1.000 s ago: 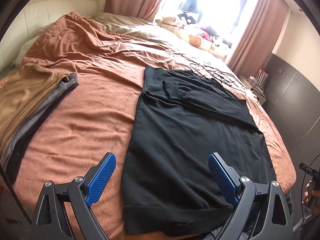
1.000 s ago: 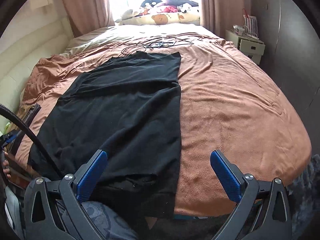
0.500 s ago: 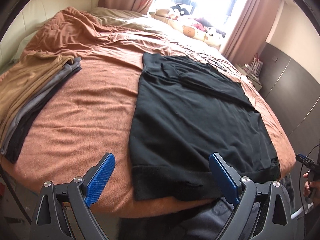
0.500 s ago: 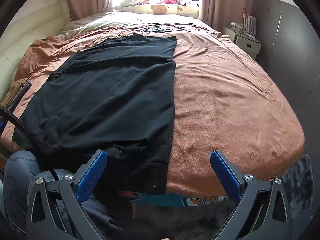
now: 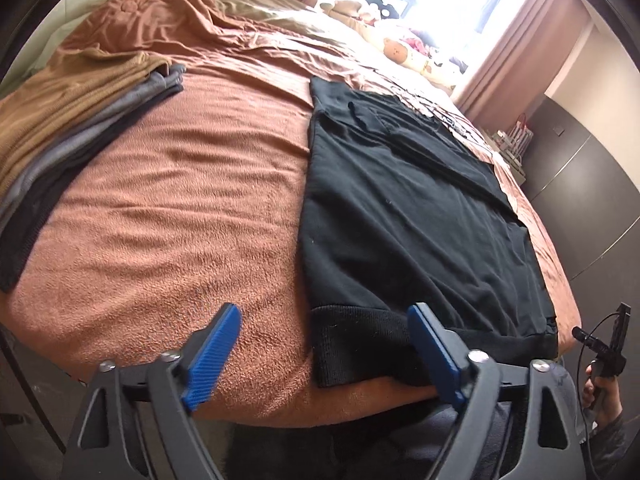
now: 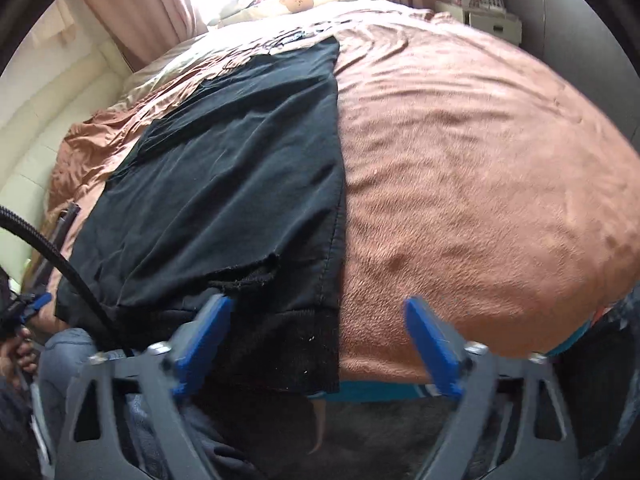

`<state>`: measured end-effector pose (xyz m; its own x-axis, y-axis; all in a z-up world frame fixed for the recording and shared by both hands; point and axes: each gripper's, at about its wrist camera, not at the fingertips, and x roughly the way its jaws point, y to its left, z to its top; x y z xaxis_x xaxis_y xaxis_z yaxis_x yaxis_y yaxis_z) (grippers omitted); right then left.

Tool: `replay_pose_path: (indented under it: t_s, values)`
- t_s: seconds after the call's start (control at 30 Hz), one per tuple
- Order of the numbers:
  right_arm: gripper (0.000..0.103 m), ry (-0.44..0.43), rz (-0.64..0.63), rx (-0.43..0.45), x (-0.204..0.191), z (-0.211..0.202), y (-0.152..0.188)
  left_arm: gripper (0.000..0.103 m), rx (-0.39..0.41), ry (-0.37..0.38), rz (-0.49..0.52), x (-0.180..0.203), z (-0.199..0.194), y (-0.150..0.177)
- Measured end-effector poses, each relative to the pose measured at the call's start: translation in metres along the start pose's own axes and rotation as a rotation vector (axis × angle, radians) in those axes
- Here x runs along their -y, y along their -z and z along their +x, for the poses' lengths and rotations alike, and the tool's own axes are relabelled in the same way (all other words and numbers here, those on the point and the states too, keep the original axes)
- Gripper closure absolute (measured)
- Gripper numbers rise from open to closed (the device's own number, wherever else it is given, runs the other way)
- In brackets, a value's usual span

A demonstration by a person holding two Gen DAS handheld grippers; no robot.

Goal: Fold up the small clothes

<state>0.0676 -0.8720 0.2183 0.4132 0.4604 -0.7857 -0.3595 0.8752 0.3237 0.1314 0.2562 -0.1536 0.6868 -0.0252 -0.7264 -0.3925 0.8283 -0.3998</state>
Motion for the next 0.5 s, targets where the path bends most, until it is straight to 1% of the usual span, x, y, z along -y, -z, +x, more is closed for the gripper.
replay_pose_path:
  t_s: [0.03, 0.07, 0.13, 0.27, 0.33, 0.4, 0.43, 0.5]
  values:
    - [0.033, -0.005, 0.005, -0.019, 0.005, 0.006, 0.000, 0.030, -0.011, 0.011, -0.006, -0.001, 0.004, 0.001]
    - [0.034, -0.008, 0.004, -0.027, 0.008, 0.010, 0.001, 0.034, -0.022, 0.020, -0.014, -0.003, 0.009, 0.001]
    - [0.036, -0.030, 0.003, -0.032, 0.009, 0.016, 0.003, 0.044, -0.037, 0.027, -0.026, -0.005, 0.016, 0.001]
    - [0.040, -0.047, -0.012, -0.021, 0.009, 0.024, 0.004, 0.054, -0.067, 0.052, -0.041, -0.005, 0.031, -0.001]
    - [0.043, -0.073, 0.004, -0.011, 0.012, 0.025, -0.001, 0.063, -0.085, 0.067, -0.046, -0.004, 0.038, -0.001]
    - [0.054, -0.121, 0.038, -0.008, 0.018, 0.030, -0.005, 0.065, -0.096, 0.086, -0.055, -0.004, 0.043, -0.001]
    - [0.063, -0.138, 0.050, -0.012, 0.019, 0.037, -0.002, 0.065, -0.101, 0.088, -0.059, -0.004, 0.046, -0.002]
    - [0.065, -0.169, 0.069, -0.011, 0.024, 0.041, 0.001, 0.065, -0.102, 0.098, -0.075, -0.005, 0.050, -0.004]
